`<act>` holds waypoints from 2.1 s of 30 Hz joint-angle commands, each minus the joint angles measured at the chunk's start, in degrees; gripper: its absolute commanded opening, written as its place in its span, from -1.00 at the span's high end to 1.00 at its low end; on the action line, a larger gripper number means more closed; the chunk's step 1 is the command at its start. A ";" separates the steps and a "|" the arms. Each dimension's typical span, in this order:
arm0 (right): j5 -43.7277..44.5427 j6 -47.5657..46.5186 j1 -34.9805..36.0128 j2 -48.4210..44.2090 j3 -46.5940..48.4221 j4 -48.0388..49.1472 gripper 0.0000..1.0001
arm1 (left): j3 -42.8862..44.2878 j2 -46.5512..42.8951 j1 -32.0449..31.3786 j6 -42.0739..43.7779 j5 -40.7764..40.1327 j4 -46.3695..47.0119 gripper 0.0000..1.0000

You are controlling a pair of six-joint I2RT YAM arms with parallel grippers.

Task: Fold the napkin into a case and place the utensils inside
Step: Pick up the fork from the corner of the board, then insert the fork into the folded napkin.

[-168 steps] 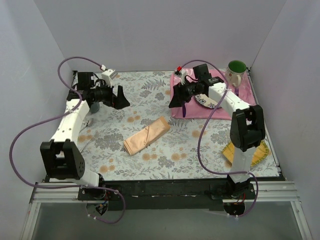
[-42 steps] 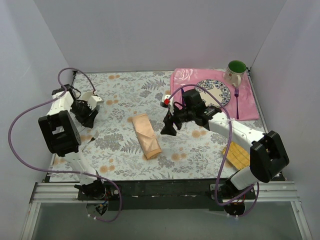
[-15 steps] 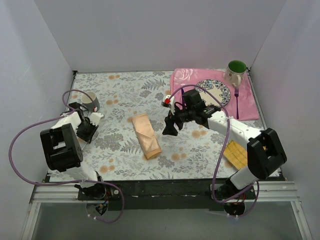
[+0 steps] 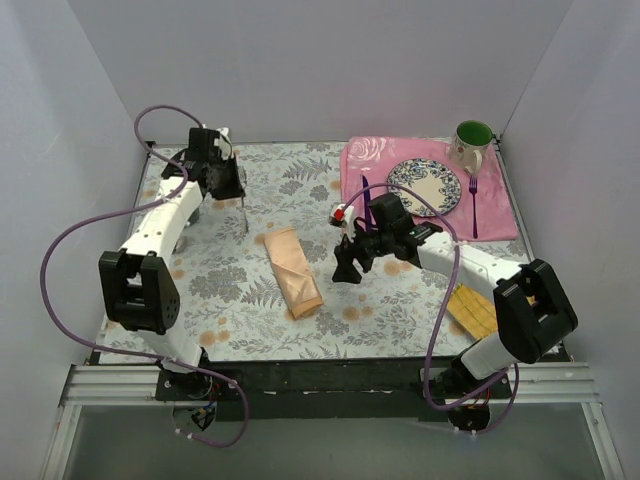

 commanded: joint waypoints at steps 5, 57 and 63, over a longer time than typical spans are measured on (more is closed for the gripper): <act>3.73 2.08 -0.39 -4.65 -3.76 3.12 -0.54 | 15.14 12.26 -13.39 -29.69 -13.54 -2.10 1.00; 2.33 2.35 -0.39 -3.34 -2.70 1.09 -0.55 | -1.91 10.24 -18.06 -36.22 -15.34 -0.08 1.00; 2.33 2.08 -0.30 -2.81 -2.18 0.66 -0.55 | -3.75 9.89 -18.41 -37.10 -14.28 0.01 1.00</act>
